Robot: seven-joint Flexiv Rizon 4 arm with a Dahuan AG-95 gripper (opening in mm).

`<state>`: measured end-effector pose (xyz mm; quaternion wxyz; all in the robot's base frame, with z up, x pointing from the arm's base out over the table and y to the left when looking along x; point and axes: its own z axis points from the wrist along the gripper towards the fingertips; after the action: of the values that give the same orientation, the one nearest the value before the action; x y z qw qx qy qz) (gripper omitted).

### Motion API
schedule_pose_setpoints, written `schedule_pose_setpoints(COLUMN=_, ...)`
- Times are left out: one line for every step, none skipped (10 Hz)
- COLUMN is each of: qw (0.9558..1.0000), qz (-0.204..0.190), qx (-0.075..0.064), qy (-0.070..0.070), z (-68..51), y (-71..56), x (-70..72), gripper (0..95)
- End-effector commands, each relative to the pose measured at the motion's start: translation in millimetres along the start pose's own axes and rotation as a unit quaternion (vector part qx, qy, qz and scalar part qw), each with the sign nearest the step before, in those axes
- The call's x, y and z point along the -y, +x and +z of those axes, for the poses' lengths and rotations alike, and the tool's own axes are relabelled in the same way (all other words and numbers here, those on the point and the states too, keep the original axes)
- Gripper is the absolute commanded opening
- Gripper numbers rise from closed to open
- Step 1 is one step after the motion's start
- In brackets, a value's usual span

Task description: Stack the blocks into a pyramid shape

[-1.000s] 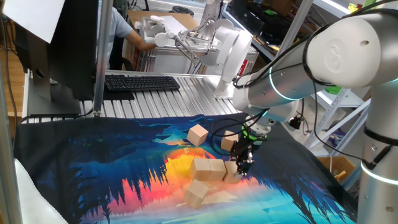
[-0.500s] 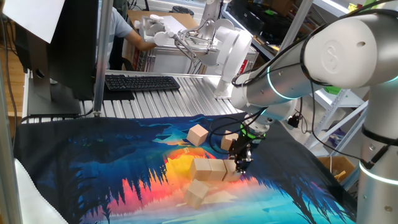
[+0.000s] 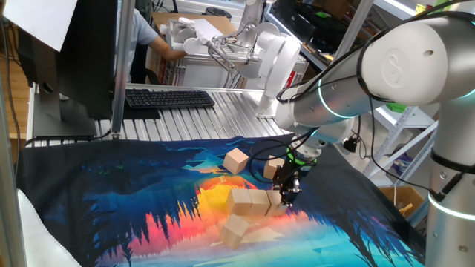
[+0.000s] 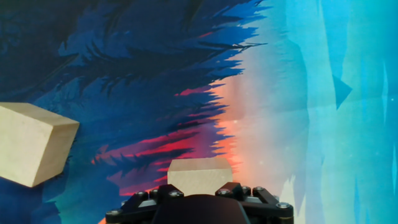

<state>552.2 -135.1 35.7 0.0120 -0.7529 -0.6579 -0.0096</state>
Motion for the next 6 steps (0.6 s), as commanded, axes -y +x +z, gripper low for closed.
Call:
schedule_pose_setpoints(qw=1.0, qz=-0.001, qx=0.002, qy=0.003, z=0.0, y=2.4, x=1.4, gripper=0.0)
schedule_pose_setpoints(qw=1.0, qz=-0.001, qx=0.004, qy=0.003, z=1.7, y=3.7, x=2.0, gripper=0.0)
schedule_pose_setpoints(qw=1.0, qz=-0.001, qx=0.007, qy=0.003, z=3.3, y=4.0, x=2.3, gripper=0.0)
schedule_pose_setpoints(qw=1.0, qz=0.0, qx=0.007, qy=0.004, z=1.9, y=4.5, x=2.1, gripper=0.0)
schedule_pose_setpoints(qw=1.0, qz=0.002, qx=0.009, qy=0.004, z=0.2, y=4.7, x=1.2, gripper=0.0)
schedule_pose_setpoints(qw=0.9999, qz=0.003, qx=0.013, qy=0.006, z=-1.4, y=4.2, x=-1.4, gripper=0.0)
